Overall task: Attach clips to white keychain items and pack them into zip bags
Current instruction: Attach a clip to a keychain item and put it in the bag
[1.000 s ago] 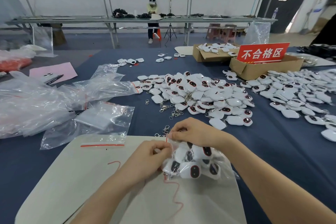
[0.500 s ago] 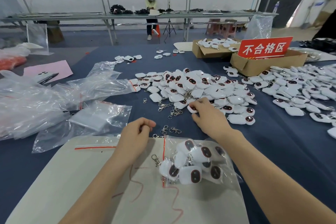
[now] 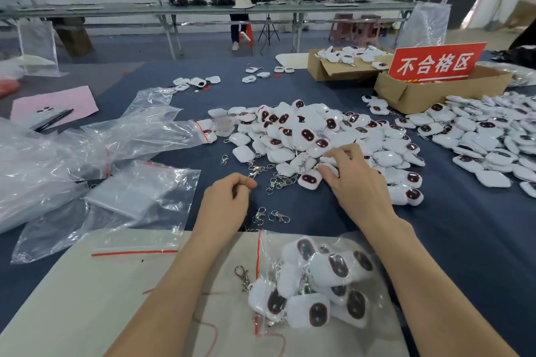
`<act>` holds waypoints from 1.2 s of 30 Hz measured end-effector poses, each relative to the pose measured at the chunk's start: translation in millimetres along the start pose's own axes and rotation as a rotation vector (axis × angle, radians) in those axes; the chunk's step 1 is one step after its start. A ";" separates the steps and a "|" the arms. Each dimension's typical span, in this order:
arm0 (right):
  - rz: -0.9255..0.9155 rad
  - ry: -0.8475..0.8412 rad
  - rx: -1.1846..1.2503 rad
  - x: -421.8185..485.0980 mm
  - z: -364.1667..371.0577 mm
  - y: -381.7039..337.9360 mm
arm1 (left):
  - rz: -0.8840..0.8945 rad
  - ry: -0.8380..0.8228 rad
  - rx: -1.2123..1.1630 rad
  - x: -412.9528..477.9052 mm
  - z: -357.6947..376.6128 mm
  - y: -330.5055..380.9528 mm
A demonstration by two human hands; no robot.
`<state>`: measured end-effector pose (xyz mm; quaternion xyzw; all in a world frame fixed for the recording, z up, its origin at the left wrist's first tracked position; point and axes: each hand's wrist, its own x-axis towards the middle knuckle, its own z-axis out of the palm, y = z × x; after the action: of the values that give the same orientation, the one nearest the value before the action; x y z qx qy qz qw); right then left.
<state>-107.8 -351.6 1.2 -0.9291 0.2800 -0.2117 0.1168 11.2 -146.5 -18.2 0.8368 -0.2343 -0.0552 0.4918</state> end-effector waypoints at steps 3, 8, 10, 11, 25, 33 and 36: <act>0.000 0.015 0.170 3.7 1.9 -2.4 | 0.005 -0.003 -0.016 1.2 0.7 -4.5; 0.000 -0.155 0.755 6.5 1.0 -16.4 | 0.026 -0.009 -0.020 1.5 2.5 -6.4; -0.049 -0.220 0.827 6.1 1.2 -17.8 | 0.057 -0.017 -0.037 0.6 3.6 -5.6; -0.077 -0.244 0.850 6.0 0.7 -18.6 | 0.084 -0.019 -0.067 -0.2 4.4 -4.1; -0.058 -0.484 1.230 2.2 20.5 -25.1 | 0.183 -0.234 -0.365 -3.5 9.4 5.7; -0.135 -0.250 0.952 -1.8 27.7 -35.5 | 0.115 -0.173 -0.488 -1.9 11.3 5.3; -0.132 -0.259 1.003 -1.9 27.4 -36.2 | 0.118 -0.175 -0.483 -1.3 11.4 5.1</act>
<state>-79.7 -318.2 -11.4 -0.7931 0.0683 -0.2101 0.5677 4.6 -157.0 -19.9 0.6720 -0.3044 -0.1530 0.6576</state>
